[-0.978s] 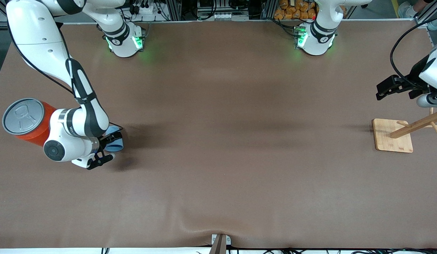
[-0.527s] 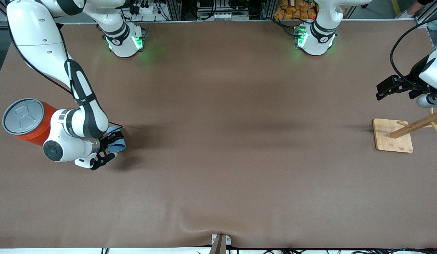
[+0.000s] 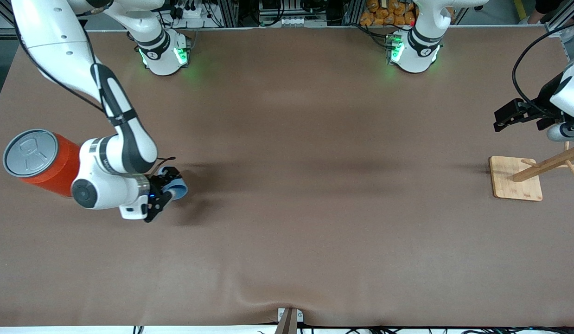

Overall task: Flip cup
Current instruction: 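Carry the blue cup toward the table middle and release it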

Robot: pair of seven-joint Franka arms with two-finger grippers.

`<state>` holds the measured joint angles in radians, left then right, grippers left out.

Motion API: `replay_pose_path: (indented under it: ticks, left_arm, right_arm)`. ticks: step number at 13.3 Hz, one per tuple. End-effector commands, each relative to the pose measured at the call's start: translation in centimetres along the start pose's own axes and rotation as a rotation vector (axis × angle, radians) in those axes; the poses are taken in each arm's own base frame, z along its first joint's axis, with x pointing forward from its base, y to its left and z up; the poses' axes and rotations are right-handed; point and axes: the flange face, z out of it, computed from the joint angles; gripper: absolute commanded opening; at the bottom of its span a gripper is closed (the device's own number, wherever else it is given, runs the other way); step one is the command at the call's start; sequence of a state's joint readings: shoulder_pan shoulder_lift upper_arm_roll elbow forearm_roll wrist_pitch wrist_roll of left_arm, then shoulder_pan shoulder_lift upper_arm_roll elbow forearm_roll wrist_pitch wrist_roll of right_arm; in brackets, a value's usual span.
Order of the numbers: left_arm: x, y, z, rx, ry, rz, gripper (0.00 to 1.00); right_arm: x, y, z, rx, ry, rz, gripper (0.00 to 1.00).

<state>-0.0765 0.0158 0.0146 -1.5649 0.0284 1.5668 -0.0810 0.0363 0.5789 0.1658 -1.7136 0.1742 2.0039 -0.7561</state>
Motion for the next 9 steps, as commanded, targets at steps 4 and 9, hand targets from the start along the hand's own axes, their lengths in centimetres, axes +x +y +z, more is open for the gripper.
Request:
replay_pose_path:
  ticks: [4,9]
  left_arm:
    - [0.0,0.1,-0.1,-0.015,-0.012,0.016,1.0]
    - [0.2,0.2,0.2,-0.015,-0.016,0.018,1.0]
  right_arm:
    - [11.1,-12.4,-3.0,-0.138,0.076,-0.366,0.34]
    - [18.3,-25.2,1.9,-0.305,0.095,-0.642,0.41]
